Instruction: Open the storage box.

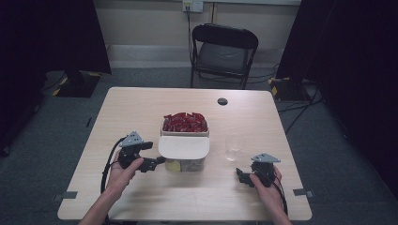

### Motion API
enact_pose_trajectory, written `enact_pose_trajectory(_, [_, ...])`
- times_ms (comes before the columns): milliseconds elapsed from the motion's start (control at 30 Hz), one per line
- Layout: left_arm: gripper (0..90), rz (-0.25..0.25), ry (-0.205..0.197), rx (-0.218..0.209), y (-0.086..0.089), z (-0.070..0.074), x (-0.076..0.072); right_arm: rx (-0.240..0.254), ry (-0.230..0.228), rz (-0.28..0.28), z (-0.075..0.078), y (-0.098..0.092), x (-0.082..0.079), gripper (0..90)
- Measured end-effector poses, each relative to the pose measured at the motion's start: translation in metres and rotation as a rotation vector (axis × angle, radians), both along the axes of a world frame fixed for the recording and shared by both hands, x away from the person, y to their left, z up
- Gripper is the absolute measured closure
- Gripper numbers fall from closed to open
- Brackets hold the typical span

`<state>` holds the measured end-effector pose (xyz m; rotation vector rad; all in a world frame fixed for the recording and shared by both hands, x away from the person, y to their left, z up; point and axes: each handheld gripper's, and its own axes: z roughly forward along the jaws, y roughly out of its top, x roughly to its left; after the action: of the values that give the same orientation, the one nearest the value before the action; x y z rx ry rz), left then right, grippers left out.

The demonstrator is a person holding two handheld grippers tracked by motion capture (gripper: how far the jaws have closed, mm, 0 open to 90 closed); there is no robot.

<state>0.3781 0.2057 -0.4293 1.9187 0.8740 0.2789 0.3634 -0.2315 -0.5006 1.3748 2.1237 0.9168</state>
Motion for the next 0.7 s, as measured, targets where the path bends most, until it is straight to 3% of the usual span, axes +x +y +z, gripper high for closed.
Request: enact_pose_trajectory(700, [15.7, -0.02, 0.013, -0.014, -0.002, 0.015, 0.01, 0.0, 0.0, 0.0, 0.0, 0.0, 0.0, 11.8])
